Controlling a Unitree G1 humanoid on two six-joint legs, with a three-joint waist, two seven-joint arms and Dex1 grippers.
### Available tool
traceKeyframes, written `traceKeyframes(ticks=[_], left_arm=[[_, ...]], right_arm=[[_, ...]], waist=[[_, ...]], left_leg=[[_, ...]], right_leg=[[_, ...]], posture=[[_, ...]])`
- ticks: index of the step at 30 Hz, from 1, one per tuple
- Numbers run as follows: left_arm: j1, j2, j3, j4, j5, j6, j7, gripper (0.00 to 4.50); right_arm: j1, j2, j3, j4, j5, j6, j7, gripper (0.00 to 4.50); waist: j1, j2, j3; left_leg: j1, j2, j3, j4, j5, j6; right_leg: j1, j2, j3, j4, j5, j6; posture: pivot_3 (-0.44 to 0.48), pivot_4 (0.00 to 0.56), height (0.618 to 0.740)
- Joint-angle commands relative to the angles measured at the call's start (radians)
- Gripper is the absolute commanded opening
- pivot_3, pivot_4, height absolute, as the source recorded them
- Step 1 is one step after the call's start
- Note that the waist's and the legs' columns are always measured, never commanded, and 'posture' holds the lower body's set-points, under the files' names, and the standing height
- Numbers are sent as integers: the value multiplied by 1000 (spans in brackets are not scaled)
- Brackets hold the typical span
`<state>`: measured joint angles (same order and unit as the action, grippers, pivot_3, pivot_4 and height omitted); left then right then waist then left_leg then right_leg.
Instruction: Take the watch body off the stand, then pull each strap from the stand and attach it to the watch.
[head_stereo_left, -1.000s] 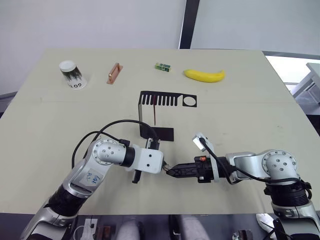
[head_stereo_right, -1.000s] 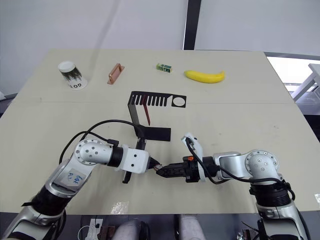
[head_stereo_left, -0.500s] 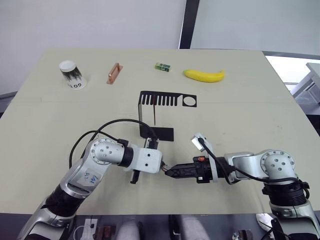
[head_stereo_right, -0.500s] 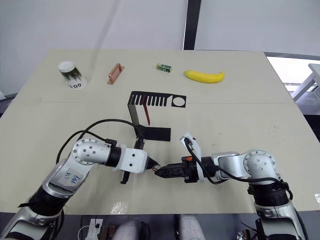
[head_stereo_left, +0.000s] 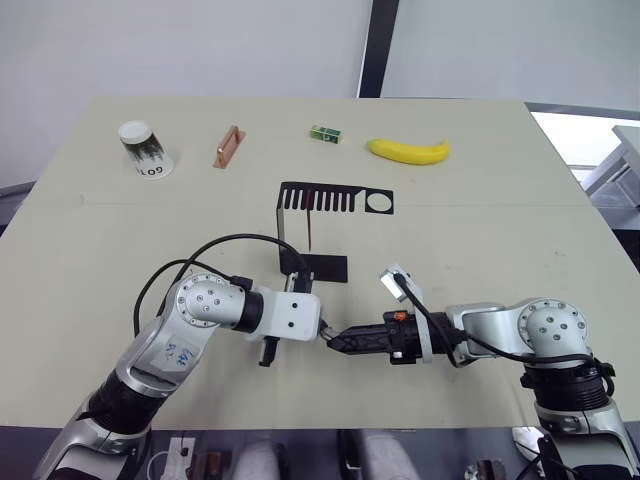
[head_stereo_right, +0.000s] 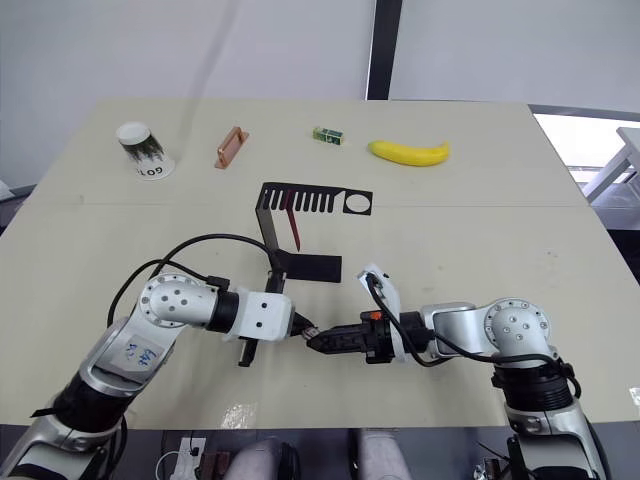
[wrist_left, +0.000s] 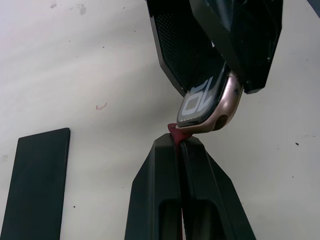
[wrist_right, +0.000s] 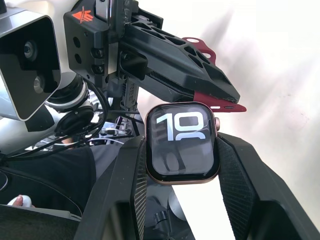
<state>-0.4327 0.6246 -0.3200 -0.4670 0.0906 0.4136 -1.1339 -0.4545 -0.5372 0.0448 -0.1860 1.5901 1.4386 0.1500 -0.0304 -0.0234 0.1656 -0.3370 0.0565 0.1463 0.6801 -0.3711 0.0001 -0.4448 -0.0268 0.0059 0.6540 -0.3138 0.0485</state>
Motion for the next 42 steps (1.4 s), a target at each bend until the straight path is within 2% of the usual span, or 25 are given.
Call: traceKeyframes(ticks=[1, 9, 13, 22, 35, 42], left_arm=[[-27, -33, 17, -145, -94, -56, 8, 0], [-49, -43, 17, -154, -103, -34, 13, 0], [-72, -63, 41, -184, -138, 29, 24, 0], [-82, -46, 57, -218, -155, 99, 15, 0], [-16, 14, 84, -256, -181, 25, -3, 0], [-8, 6, 91, -255, -199, 3, 19, 0]], right_arm=[[12, 5, 45, 19, -40, 8, -42, 1505], [13, 1, 49, 23, -57, 14, -53, 1505], [14, 2, 49, 27, -70, 14, -57, 1505], [13, 5, 48, 35, -83, 14, -61, 1505], [11, 8, 38, 58, -80, 12, -71, 1505], [10, 16, 37, 65, -86, 21, -76, 1505]], waist=[[0, 0, 0], [0, 0, 0], [0, 0, 0], [0, 0, 0], [-1, 0, 0], [0, 0, 0]], left_leg=[[0, 0, 0, 0, 0, 0], [0, 0, 0, 0, 0, 0], [0, 0, 0, 0, 0, 0], [0, 0, 0, 0, 0, 0], [0, 0, 0, 0, 0, 0], [0, 0, 0, 0, 0, 0]], right_leg=[[0, 0, 0, 0, 0, 0], [0, 0, 0, 0, 0, 0], [0, 0, 0, 0, 0, 0], [0, 0, 0, 0, 0, 0], [0, 0, 0, 0, 0, 0], [0, 0, 0, 0, 0, 0]], posture=[[0, 150, 738], [0, 150, 738], [0, 150, 738], [0, 150, 738], [0, 150, 738], [0, 150, 738]])
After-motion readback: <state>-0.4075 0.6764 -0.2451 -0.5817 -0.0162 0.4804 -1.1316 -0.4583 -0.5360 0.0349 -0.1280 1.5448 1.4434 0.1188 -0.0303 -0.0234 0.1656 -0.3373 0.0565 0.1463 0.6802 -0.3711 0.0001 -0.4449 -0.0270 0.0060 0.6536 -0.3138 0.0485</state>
